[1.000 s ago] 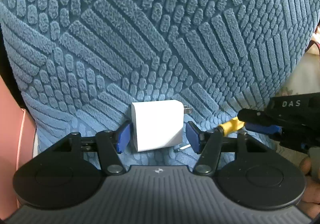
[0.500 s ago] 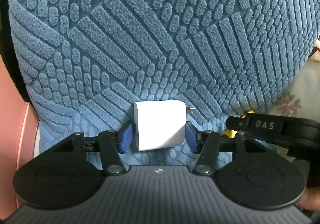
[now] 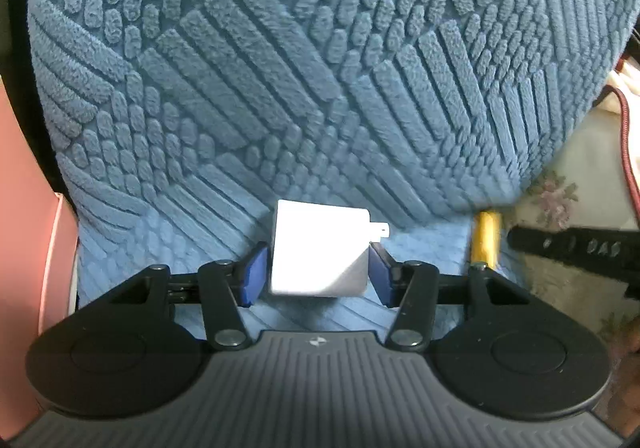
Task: Organize rigid objects
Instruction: 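Lift the charger and screwdriver off the chair seat with both tools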
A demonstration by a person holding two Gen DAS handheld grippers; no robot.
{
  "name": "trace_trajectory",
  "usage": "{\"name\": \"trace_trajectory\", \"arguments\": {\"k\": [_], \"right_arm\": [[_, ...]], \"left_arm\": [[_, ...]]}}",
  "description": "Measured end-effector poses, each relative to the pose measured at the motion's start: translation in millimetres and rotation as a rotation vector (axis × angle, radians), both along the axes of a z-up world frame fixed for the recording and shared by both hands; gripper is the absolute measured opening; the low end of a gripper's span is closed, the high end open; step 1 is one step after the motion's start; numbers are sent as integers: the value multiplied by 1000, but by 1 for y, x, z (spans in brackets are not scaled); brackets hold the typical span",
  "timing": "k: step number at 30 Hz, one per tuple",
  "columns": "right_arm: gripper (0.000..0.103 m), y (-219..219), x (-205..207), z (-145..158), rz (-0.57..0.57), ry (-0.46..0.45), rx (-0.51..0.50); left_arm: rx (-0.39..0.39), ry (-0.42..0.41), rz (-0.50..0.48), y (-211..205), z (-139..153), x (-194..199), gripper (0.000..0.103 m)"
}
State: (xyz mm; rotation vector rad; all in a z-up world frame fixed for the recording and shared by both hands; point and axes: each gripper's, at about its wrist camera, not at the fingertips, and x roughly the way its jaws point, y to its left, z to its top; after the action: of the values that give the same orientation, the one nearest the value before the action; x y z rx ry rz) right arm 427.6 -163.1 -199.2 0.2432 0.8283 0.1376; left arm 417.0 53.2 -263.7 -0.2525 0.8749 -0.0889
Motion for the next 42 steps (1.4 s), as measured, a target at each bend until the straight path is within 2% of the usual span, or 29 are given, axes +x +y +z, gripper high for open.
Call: {"name": "trace_trajectory", "arguments": {"k": [2,11,12,13,15,20,24,30,34,42], "right_arm": [[4,-5,-5,4,10,-9,-5],[9,-15,10,-25,-30,102,48],[15,-15,12,-31,-28,117,46],[26,-14,10,-37,-25,130,40],[32,-5,5,-42,-11,144,24],[31,22,8,-56,38,151,-41],[25,32,4,-61,68,138,-44],[24,24,-10,-54,80,137,-41],[24,1,-30,-38,85,147,-41],[25,4,-20,-49,93,173,-41]], "left_arm": [[2,-3,-17,0,2,-2,56],[21,0,-28,-1,1,-7,56],[23,2,-28,0,1,-6,56],[26,4,-27,-5,2,-10,56],[30,7,-28,-10,0,-8,56],[29,19,-34,-21,-7,-2,57],[25,26,-38,-25,-12,2,57],[6,37,-38,-24,-15,5,58],[5,42,-45,-21,-15,2,58],[20,55,-51,-26,-24,9,60]]}}
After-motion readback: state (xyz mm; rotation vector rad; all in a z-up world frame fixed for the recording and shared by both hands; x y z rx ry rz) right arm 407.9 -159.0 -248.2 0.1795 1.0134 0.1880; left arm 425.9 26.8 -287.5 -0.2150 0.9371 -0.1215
